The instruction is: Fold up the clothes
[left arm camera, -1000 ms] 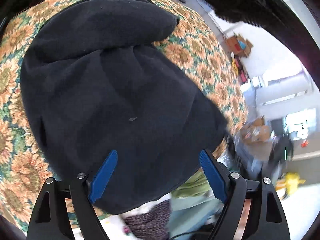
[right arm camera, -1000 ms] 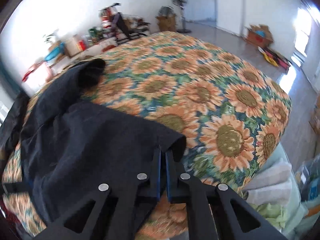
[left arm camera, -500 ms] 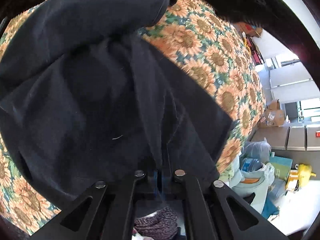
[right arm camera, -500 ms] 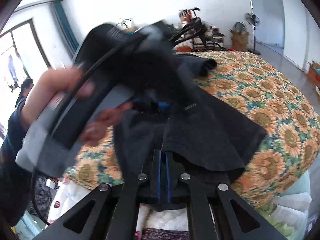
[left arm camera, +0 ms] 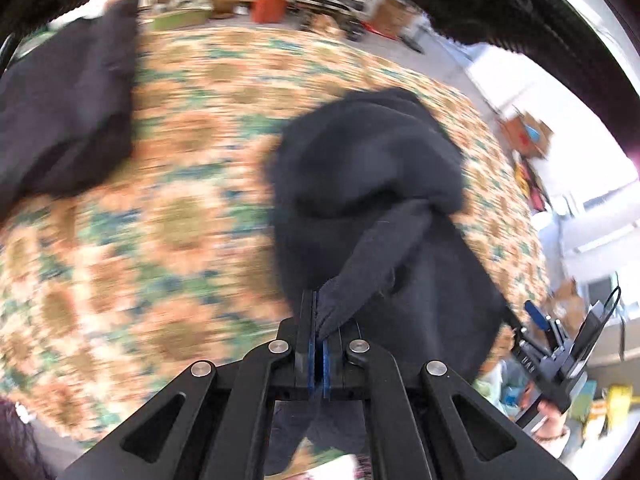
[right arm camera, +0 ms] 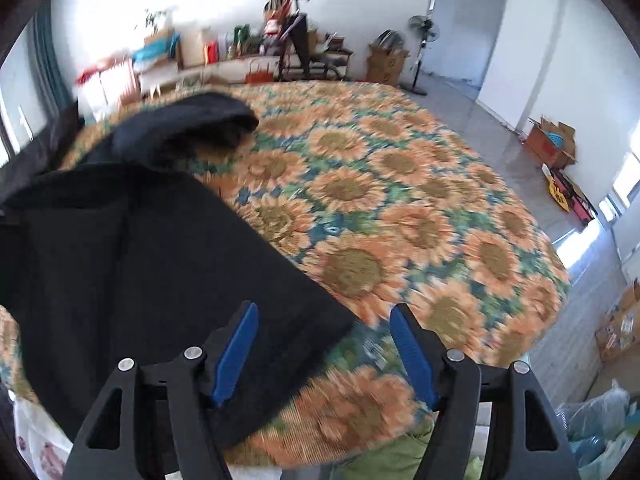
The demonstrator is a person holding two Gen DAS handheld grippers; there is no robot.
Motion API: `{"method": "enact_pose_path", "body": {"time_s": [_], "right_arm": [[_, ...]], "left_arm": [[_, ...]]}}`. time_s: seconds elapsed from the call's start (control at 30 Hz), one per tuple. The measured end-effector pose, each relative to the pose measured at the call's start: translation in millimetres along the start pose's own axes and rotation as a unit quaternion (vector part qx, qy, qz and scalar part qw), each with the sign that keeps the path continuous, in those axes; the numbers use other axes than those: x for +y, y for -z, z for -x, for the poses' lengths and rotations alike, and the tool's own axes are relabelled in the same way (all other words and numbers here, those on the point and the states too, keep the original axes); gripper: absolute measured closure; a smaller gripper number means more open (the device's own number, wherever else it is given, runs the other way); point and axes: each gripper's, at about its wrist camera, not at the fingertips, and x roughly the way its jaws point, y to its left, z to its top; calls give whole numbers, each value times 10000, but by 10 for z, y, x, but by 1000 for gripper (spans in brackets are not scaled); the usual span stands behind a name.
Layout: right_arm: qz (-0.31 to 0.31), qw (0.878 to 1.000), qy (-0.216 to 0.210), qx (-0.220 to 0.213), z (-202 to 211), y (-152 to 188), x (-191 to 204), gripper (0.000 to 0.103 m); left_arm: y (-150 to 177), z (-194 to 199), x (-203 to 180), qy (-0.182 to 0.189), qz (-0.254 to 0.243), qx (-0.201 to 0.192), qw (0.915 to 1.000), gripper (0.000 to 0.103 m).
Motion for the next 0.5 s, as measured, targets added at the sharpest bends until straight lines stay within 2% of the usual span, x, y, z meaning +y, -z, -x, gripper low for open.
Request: {"method": "enact_pose_path", "body": {"time_s": [0.07,0.23,0.3,0.4,0.43,0.5], "right_arm": [[63,9999,-112,81,-80,-61,125,31],[490,9980,-386,-57,-19,-243,555,27],[755,9962,-427,-115,47,-302,758,26],[1192,9919,-407,-145,12,-425,1028,22],[1344,9901,-370,-147,-16,-460,1106,21],[1600,9867,-268,-131,-119,-517,1213,20]], "left_arm": [[91,75,357,-284,213,48,9994,101],[412,31,916,-535,612,517,9953,101],[479,-23,919,-586,589,768,9936,99],[423,68,716,-679,324,785,9941,99],[382,135,620,-589,195,713,9955,98],[284,256,394,-464,-142,519,9975,82]]}}
